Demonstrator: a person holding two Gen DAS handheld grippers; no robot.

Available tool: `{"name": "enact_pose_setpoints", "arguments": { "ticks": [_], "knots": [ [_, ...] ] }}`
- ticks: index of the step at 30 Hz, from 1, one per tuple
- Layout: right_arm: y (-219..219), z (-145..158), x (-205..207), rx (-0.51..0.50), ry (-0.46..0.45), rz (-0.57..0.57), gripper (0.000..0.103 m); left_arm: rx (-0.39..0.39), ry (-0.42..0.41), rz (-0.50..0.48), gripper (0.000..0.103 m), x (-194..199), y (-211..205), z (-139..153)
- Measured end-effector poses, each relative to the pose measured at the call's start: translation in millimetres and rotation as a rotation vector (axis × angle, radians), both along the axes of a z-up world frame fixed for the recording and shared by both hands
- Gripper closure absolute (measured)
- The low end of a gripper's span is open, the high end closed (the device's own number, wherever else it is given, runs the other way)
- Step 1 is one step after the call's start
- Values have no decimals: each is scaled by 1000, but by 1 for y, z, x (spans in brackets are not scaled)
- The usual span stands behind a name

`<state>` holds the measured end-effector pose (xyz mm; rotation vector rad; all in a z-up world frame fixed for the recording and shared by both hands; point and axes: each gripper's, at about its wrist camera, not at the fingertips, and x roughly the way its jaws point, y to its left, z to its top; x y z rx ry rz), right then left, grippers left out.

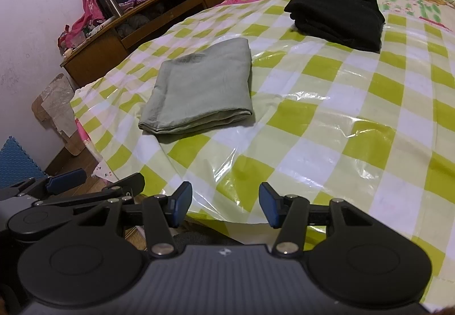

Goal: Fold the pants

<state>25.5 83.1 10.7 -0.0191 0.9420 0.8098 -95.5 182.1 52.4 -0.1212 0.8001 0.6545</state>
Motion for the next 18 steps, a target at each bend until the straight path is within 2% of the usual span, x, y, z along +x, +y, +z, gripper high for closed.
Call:
{"name": "enact_pose_setpoints", "arguments": {
  "ticks": [18],
  "knots": [
    [1, -3, -2, -2, 2, -1, 50, -2, -1, 4, 9, -2, 0, -1]
  ]
}}
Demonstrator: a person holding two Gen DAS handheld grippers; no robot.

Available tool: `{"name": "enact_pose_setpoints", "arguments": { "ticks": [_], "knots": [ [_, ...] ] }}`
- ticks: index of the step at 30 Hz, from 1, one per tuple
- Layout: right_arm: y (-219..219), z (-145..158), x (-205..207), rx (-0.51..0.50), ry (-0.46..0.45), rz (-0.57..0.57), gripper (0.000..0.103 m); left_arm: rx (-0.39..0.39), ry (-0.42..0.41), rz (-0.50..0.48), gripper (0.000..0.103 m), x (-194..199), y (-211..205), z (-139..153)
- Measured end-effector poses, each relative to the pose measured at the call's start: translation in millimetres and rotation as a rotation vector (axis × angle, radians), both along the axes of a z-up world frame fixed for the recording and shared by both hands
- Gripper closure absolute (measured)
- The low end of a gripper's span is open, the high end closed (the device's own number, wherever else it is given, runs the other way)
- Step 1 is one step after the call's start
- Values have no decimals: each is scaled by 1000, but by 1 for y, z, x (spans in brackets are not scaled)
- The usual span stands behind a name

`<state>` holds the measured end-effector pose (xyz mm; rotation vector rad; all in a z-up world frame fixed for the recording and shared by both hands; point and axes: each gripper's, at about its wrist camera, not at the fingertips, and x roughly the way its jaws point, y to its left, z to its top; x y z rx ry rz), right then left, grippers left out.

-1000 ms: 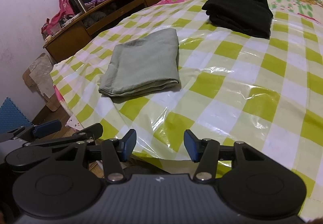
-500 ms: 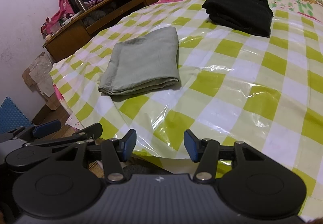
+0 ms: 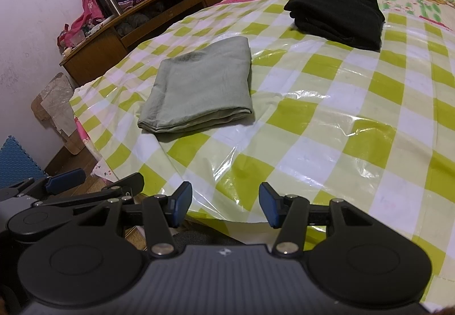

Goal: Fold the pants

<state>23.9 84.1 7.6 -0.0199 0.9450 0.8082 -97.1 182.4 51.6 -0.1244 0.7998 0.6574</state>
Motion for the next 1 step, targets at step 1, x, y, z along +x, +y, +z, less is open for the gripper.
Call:
{"name": "enact_pose_setpoints", "arguments": {
  "ticks": [1],
  "knots": [
    [0, 0, 0, 0, -1, 0, 50, -1, 0, -1, 9, 0, 0, 0]
  ]
}}
